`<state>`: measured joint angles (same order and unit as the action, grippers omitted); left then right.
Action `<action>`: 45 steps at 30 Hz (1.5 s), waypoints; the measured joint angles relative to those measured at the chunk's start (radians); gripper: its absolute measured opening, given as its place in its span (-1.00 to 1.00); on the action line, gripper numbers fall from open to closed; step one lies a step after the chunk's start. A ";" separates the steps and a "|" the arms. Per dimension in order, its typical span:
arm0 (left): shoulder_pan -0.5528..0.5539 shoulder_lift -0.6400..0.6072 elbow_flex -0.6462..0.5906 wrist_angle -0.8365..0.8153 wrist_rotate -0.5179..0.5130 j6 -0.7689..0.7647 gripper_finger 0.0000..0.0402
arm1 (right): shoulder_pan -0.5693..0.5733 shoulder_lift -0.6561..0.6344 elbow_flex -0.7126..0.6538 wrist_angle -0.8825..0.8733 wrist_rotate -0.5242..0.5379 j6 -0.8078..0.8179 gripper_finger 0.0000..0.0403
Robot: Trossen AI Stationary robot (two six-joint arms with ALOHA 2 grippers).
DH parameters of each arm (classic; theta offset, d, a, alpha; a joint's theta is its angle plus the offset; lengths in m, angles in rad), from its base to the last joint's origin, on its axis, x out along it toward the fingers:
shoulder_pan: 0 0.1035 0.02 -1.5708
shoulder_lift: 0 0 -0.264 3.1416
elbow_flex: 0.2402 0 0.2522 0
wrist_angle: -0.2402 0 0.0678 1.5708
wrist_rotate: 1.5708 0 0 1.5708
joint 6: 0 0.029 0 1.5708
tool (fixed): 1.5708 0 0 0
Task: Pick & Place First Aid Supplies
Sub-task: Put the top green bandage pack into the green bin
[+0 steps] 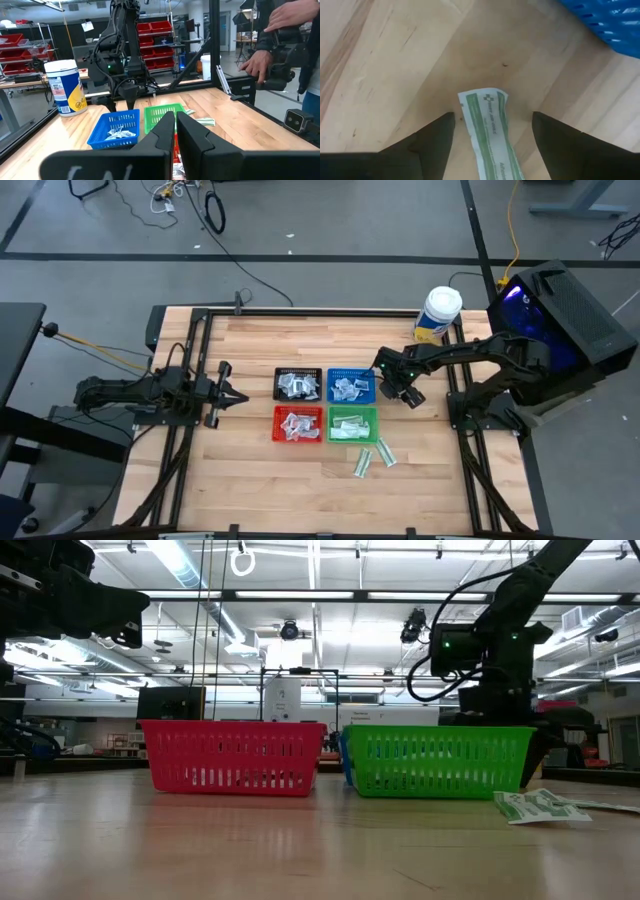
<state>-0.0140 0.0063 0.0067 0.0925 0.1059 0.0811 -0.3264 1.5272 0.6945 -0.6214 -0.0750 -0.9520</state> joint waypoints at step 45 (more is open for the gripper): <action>0.000 0.000 0.000 0.000 0.000 0.000 -0.87 | 0.001 -0.238 0.030 -0.067 0.110 0.056 -0.39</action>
<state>-0.0143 0.0063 0.0071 0.0925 0.1059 0.0811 -0.3256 1.2890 0.7241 -0.6889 0.0353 -0.8957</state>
